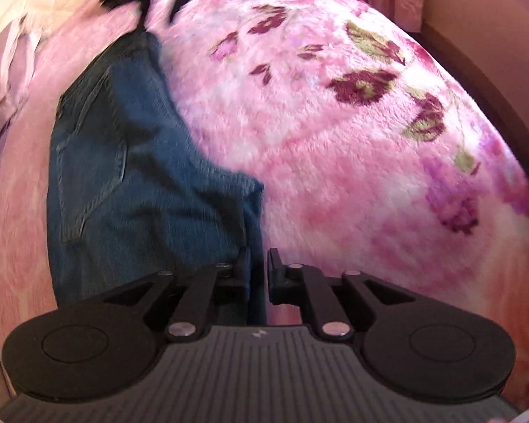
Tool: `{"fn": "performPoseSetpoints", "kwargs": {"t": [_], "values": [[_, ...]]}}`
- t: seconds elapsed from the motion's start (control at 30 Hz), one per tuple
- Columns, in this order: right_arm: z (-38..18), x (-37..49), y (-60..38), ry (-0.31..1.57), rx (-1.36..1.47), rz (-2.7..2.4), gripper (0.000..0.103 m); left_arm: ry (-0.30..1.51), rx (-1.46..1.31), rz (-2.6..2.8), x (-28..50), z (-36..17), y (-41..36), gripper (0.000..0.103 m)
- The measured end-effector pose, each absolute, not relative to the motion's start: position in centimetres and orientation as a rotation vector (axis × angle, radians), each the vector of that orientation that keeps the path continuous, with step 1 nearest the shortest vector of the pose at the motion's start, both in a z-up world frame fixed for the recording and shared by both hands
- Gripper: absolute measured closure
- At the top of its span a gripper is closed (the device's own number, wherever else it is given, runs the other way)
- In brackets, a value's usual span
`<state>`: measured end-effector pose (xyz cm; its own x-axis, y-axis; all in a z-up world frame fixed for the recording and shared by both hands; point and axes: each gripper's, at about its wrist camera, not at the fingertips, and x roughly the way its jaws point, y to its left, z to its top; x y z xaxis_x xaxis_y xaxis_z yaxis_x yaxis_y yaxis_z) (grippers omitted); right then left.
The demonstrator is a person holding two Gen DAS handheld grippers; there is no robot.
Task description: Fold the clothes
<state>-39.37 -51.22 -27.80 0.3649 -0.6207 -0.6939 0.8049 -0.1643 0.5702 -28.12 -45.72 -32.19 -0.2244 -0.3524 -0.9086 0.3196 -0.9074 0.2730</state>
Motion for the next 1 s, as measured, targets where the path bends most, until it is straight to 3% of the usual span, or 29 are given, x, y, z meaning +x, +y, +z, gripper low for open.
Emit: {"fn": "performPoseSetpoints", "kwargs": {"t": [0.23, 0.47, 0.57, 1.0], "values": [[-26.1, -33.3, -42.3, 0.372, 1.159, -1.117, 0.056, 0.24, 1.569, -1.931, -22.3, -29.3, -43.1, 0.092], [-23.8, -24.1, -36.2, 0.639, 1.02, -0.875, 0.042, 0.46, 1.448, -1.564, -13.2, -25.6, -36.1, 0.075], [-22.8, -20.0, -34.5, 0.706, 0.954, -0.776, 0.04, 0.54, 1.378, -1.406, -8.8, -24.1, -32.3, 0.074], [-16.9, 1.7, -21.0, 0.859, 0.542, -0.578, 0.038, 0.515, 1.219, -1.379, 7.4, -21.6, -19.9, 0.062]]}}
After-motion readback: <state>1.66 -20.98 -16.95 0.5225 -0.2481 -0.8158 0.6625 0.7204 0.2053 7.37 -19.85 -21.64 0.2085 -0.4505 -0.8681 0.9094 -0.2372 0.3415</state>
